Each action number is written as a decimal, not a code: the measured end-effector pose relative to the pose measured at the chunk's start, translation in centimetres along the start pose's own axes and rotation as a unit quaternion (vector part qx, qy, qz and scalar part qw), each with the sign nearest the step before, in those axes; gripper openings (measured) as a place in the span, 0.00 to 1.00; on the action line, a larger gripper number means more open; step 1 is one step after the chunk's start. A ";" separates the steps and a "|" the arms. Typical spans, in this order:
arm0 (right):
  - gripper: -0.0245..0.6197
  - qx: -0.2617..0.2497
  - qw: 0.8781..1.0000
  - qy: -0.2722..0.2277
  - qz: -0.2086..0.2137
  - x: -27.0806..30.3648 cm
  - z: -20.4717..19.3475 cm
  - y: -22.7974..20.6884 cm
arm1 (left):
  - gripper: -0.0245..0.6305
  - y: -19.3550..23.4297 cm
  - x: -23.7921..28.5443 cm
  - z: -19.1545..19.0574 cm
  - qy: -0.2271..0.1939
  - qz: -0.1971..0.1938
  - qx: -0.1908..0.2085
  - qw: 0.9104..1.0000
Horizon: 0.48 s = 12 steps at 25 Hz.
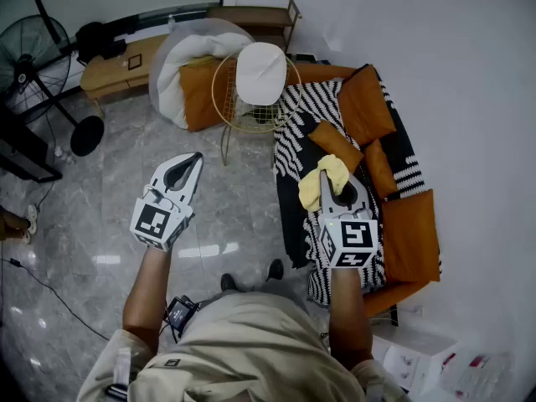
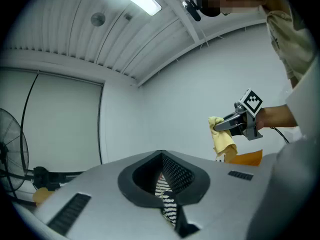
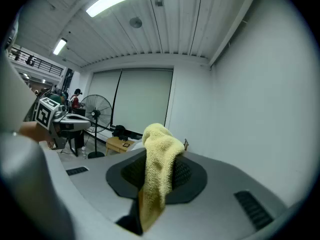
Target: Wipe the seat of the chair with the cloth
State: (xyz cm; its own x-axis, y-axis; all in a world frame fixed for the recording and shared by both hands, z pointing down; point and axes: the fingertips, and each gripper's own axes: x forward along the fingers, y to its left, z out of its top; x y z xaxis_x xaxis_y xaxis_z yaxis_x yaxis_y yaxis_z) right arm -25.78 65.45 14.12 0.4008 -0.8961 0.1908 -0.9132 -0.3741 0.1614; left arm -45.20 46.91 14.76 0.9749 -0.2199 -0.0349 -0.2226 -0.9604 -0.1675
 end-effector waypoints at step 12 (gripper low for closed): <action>0.16 -0.006 1.000 0.002 -0.003 -0.4 0.1 2.3 | 0.06 0.8 -2.0 -0.9 0.005 -0.004 -0.014 1.000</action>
State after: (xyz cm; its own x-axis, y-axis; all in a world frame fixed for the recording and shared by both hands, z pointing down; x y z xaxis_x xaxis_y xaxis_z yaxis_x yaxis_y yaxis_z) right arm -28.05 64.95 14.29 0.4060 -0.8930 0.1944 -0.9101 -0.3757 0.1749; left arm -47.33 46.46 15.54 0.9766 -0.2134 -0.0245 -0.2148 -0.9667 -0.1393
